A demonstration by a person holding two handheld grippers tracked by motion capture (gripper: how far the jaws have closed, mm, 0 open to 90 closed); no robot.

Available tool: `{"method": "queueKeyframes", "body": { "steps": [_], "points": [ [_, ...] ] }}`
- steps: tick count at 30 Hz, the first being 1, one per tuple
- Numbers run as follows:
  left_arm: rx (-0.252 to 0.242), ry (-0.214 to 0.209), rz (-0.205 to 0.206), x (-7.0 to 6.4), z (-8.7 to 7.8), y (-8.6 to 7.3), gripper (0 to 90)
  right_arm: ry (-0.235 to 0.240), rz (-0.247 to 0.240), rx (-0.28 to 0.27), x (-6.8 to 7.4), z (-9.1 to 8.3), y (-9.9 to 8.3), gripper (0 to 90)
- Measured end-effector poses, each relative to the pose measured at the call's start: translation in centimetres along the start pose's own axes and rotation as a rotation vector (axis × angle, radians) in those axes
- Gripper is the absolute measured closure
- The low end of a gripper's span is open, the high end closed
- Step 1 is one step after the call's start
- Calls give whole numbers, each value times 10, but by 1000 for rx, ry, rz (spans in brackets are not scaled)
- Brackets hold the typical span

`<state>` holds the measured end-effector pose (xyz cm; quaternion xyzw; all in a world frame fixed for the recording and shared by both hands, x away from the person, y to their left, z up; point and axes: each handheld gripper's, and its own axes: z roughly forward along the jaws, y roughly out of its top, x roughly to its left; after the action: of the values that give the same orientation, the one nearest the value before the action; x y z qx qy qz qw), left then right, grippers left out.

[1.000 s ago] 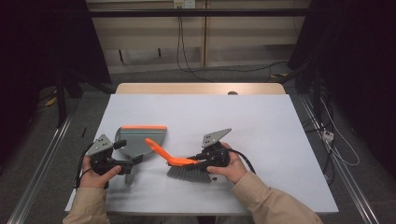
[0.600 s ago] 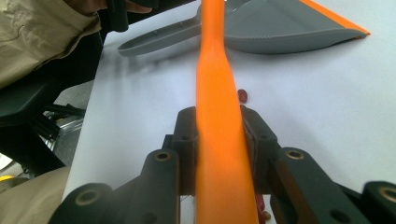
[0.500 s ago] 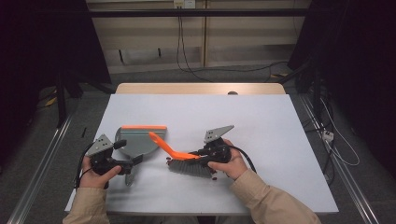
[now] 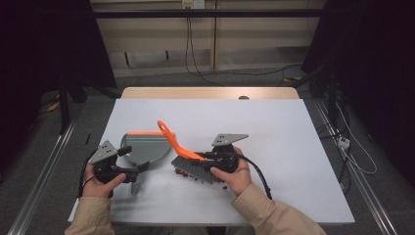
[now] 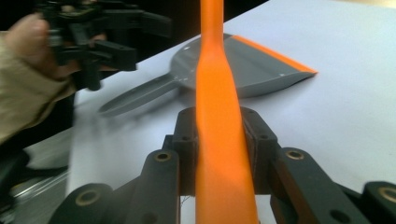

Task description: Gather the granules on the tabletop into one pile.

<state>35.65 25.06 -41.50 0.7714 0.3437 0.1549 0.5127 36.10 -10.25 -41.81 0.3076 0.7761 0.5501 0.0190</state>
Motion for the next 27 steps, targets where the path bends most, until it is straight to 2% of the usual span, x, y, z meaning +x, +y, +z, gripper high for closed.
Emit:
{"method": "queueKeyframes", "body": {
  "steps": [2, 5, 7, 9, 14, 17, 22, 27],
  "points": [
    [-2, 1, 3, 0, -1, 1, 57, -45, 5, -8, 10, 7, 0, 715],
    [-11, 1, 2, 0, -2, 1, 56, -85, 19, -24, 23, 17, -1, 715],
    [-10, 1, 4, 0, -2, 1, 56, -105, 22, -22, 29, 25, -1, 715],
    [-11, 1, 5, 0, -3, 2, 57, -111, 46, -19, 31, 33, -3, 715],
    [-16, 3, 5, 0, -3, 2, 56, -167, 98, 9, 30, 49, -11, 715],
    [-14, 5, 5, 1, -3, 2, 56, -204, 127, 2, 24, 51, -12, 714],
    [-16, 4, 5, 0, -3, 2, 57, -235, 156, 19, 19, 45, -13, 712],
    [-11, 4, 12, -1, -3, 2, 57, -257, 207, 8, 10, 34, -18, 708]
  ]
}}
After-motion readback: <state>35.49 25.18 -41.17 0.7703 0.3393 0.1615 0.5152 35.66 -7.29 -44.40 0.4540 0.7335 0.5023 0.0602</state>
